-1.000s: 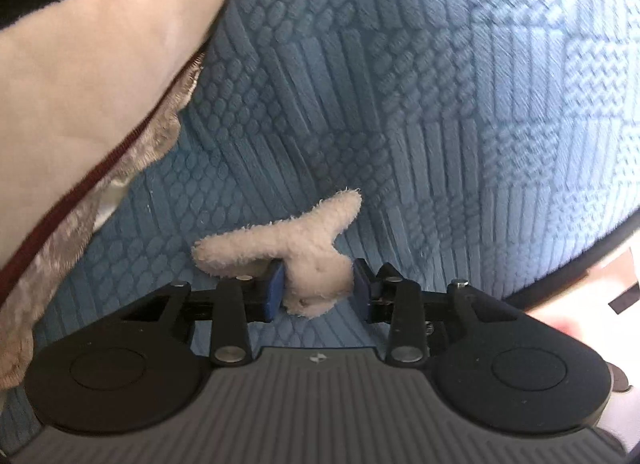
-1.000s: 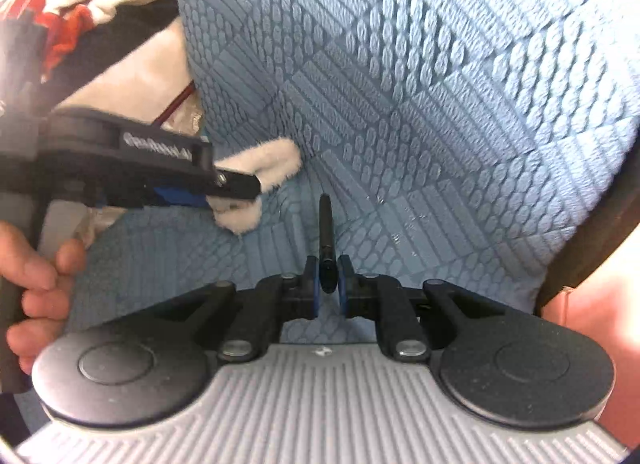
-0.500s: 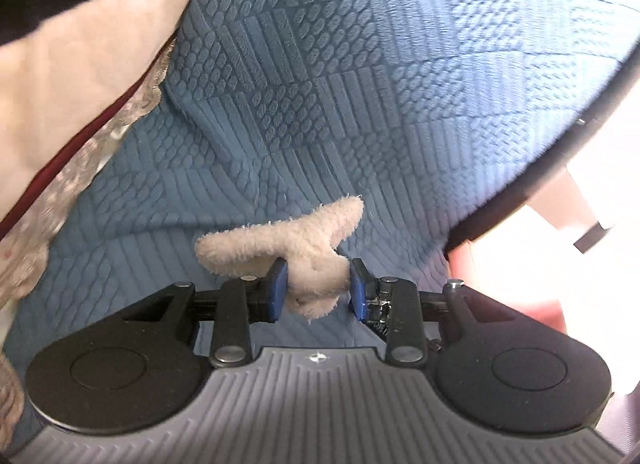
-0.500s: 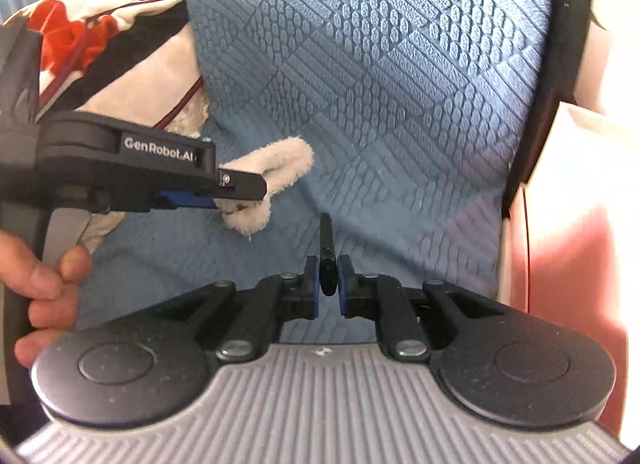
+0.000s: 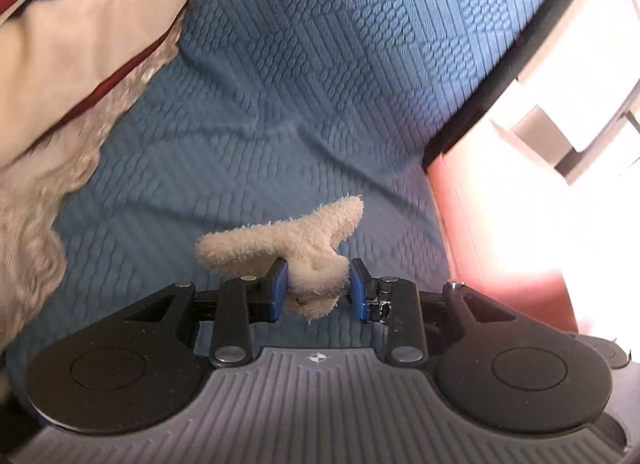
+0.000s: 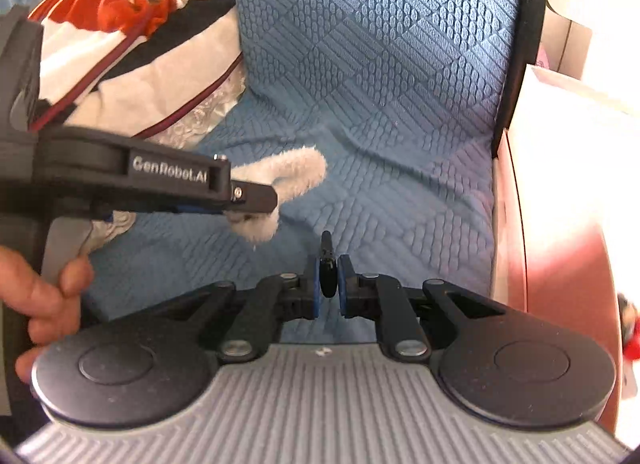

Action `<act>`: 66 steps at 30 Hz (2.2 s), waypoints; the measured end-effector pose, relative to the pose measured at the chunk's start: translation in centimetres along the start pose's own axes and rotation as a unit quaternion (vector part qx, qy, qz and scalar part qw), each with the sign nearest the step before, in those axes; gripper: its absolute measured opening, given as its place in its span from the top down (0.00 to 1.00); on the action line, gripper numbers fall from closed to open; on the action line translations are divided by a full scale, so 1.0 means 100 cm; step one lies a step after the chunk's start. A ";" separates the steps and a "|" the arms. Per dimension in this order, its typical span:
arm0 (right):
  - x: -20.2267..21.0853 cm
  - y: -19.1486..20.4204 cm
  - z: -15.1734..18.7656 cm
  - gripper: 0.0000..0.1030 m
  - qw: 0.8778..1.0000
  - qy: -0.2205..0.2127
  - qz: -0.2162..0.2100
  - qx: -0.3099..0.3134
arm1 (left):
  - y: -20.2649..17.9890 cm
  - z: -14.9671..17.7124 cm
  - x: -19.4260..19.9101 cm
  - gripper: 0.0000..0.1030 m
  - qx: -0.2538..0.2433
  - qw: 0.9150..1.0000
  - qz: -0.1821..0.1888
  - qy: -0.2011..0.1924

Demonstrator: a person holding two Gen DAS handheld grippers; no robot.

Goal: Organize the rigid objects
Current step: 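Lift the fluffy toy with the left tool while the right carries the USB stick over the box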

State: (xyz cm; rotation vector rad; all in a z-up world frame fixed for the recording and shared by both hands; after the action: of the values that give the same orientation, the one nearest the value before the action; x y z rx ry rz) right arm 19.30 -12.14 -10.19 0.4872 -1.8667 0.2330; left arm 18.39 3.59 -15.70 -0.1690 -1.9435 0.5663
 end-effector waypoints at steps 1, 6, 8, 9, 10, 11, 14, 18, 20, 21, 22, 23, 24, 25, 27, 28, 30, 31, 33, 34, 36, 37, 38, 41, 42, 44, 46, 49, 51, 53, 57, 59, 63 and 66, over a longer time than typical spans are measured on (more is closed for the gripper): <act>0.001 0.001 0.004 0.87 1.000 0.002 0.001 -0.005 | -0.001 0.006 0.001 0.63 0.000 1.000 0.000 0.006; 0.005 -0.002 0.024 0.87 0.999 0.021 -0.002 -0.037 | -0.008 0.037 0.005 0.63 0.000 1.000 -0.008 0.027; 0.007 -0.002 0.029 0.87 0.999 0.022 -0.006 -0.040 | -0.007 0.044 0.005 0.63 0.010 0.999 -0.002 0.030; 0.007 -0.001 0.031 0.87 0.999 0.025 -0.011 -0.040 | -0.006 0.047 0.005 0.63 0.016 0.999 -0.001 0.031; 0.005 -0.001 0.032 0.87 0.999 0.030 -0.018 -0.039 | -0.006 0.048 0.004 0.62 0.020 0.999 -0.001 0.028; 0.003 0.000 0.033 0.87 0.999 0.034 -0.020 -0.036 | -0.005 0.049 0.004 0.62 0.024 0.999 -0.002 0.027; -0.007 0.001 0.033 0.87 0.998 0.049 -0.012 -0.033 | -0.002 0.049 0.000 0.56 0.039 0.999 0.001 0.029; -0.017 -0.003 0.031 0.86 0.997 0.058 -0.021 -0.040 | 0.006 0.050 -0.006 0.44 0.069 0.997 0.009 0.035; -0.020 -0.001 0.029 0.86 0.998 0.060 -0.014 -0.027 | 0.010 0.049 -0.008 0.42 0.083 0.996 0.021 0.033; -0.021 0.000 0.028 0.86 0.998 0.060 -0.016 -0.028 | 0.011 0.049 -0.008 0.42 0.085 0.996 0.024 0.032; -0.023 -0.001 0.026 0.86 0.998 0.060 -0.021 -0.029 | 0.011 0.049 -0.009 0.42 0.086 0.996 0.024 0.031; -0.024 -0.001 0.024 0.86 0.997 0.061 -0.026 -0.031 | 0.011 0.048 -0.009 0.42 0.085 0.996 0.023 0.030; -0.026 -0.001 0.022 0.86 0.997 0.061 -0.029 -0.032 | 0.012 0.048 -0.009 0.42 0.085 0.996 0.023 0.029; -0.028 -0.001 0.021 0.85 0.997 0.061 -0.031 -0.034 | 0.012 0.047 -0.009 0.42 0.085 0.996 0.022 0.029; -0.032 -0.001 0.019 0.85 0.997 0.064 -0.031 -0.036 | 0.012 0.047 -0.009 0.42 0.085 0.996 0.022 0.027; -0.033 0.000 0.018 0.84 0.997 0.064 -0.030 -0.035 | 0.012 0.046 -0.010 0.42 0.085 0.996 0.021 0.027; -0.037 0.001 0.017 0.84 0.997 0.064 -0.026 -0.028 | 0.013 0.046 -0.010 0.42 0.086 0.996 0.022 0.026; -0.038 0.002 0.017 0.84 0.997 0.065 -0.023 -0.025 | 0.013 0.046 -0.010 0.42 0.087 0.996 0.023 0.027; -0.043 0.002 0.017 0.85 0.997 0.072 -0.017 -0.021 | 0.014 0.045 -0.010 0.42 0.086 0.996 0.024 0.028; -0.045 0.003 0.017 0.85 0.997 0.069 -0.014 -0.017 | 0.014 0.044 -0.010 0.42 0.085 0.996 0.024 0.028; -0.046 0.004 0.015 0.87 0.998 0.068 -0.010 -0.013 | 0.015 0.044 -0.010 0.42 0.083 0.996 0.024 0.029; -0.045 0.004 0.015 0.87 0.998 0.065 -0.009 -0.013 | 0.015 0.044 -0.010 0.42 0.081 0.996 0.023 0.029; -0.044 0.003 0.015 0.87 0.998 0.064 -0.007 -0.012 | 0.015 0.044 -0.010 0.42 0.078 0.996 0.021 0.030; -0.041 0.003 0.016 0.88 0.997 0.071 0.011 -0.004 | 0.008 0.044 -0.011 0.42 0.051 0.998 0.009 0.034; -0.039 0.002 0.017 0.88 0.997 0.070 0.017 -0.005 | 0.006 0.045 -0.011 0.43 0.041 0.999 0.003 0.032; -0.035 -0.002 0.018 0.88 0.998 0.064 0.026 -0.010 | 0.000 0.045 -0.011 0.43 0.019 0.999 -0.010 0.029; -0.029 -0.007 0.019 0.88 0.998 0.056 0.029 -0.021 | -0.004 0.046 -0.014 0.43 0.002 0.999 -0.021 0.028; -0.024 -0.014 0.021 0.88 0.998 0.051 0.034 -0.034 | -0.010 0.050 -0.019 0.44 -0.018 0.999 -0.035 0.029; -0.023 -0.016 0.023 0.88 0.997 0.053 0.038 -0.038 | -0.015 0.053 -0.021 0.56 -0.035 0.998 -0.050 0.028; -0.021 -0.017 0.025 0.88 0.997 0.051 0.039 -0.039 | -0.016 0.055 -0.021 0.58 -0.036 0.998 -0.053 0.023; -0.015 -0.018 0.030 0.88 0.997 0.049 0.035 -0.049 | -0.014 0.054 -0.016 0.61 -0.036 0.998 -0.057 0.013; -0.012 -0.019 0.033 0.88 0.997 0.051 0.038 -0.054 | -0.010 0.055 -0.011 0.63 -0.023 0.998 -0.051 0.010; -0.002 -0.020 0.034 0.88 0.997 0.047 0.044 -0.049 | -0.007 0.061 0.001 0.65 -0.005 0.999 -0.050 0.001; 0.006 -0.020 0.035 0.88 0.997 0.051 0.037 -0.050 | -0.003 0.068 0.009 0.65 0.015 0.999 -0.045 0.001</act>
State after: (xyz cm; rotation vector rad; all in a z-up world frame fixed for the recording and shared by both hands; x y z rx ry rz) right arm 17.08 -15.43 -11.01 0.3326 -1.7891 0.2086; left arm 12.02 1.55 -17.07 -0.0630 -1.9293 0.5358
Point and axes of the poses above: each gripper's, at about its wrist camera, not at the fingertips, and x roughly against the way its jaws point, y to its left, z to its underside, the point moved 2 cm from there along -x, roughly the way its jaws point, and after that the axes turned 12 degrees about y, right-handed, at the moved point
